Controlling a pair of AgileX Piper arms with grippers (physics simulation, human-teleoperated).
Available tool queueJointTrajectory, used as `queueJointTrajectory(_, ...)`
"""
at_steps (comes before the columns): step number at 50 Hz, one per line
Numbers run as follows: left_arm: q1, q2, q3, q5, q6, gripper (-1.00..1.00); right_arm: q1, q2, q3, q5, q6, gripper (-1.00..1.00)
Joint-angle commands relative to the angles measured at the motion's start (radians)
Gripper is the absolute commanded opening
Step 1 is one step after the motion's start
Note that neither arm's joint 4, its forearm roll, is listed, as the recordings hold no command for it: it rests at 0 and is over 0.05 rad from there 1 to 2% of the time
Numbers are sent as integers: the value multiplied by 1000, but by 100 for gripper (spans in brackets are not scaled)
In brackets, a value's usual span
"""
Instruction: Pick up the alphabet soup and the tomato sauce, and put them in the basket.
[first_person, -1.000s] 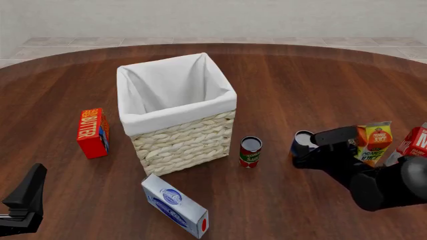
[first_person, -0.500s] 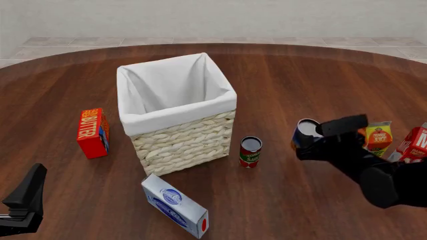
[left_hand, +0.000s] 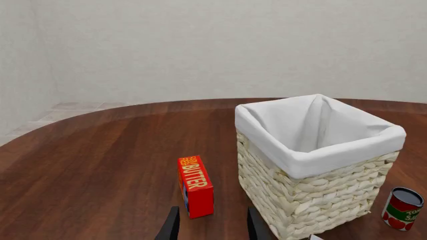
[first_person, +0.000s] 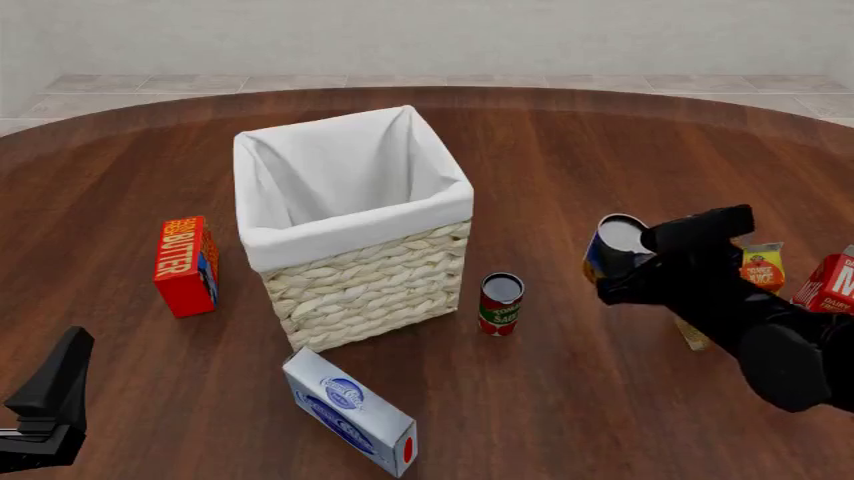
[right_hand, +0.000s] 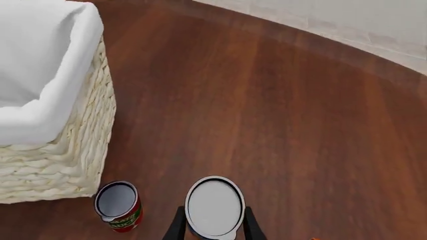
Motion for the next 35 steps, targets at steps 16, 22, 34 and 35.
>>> queueJointTrajectory(16, 0, 0, 0, 0, 0, 100, 48, -169, -99, 170, -18, -100)
queueJointTrajectory(22, 0, 0, 0, 0, 0, 100, 63, -205, -122, 210, -21, -100)
queueJointTrajectory(34, 0, 0, 0, 0, 0, 100, 119, -254, -180, 284, -26, -100)
queueJointTrajectory(35, 0, 0, 0, 0, 0, 100, 123, -257, -187, 292, -27, -100)
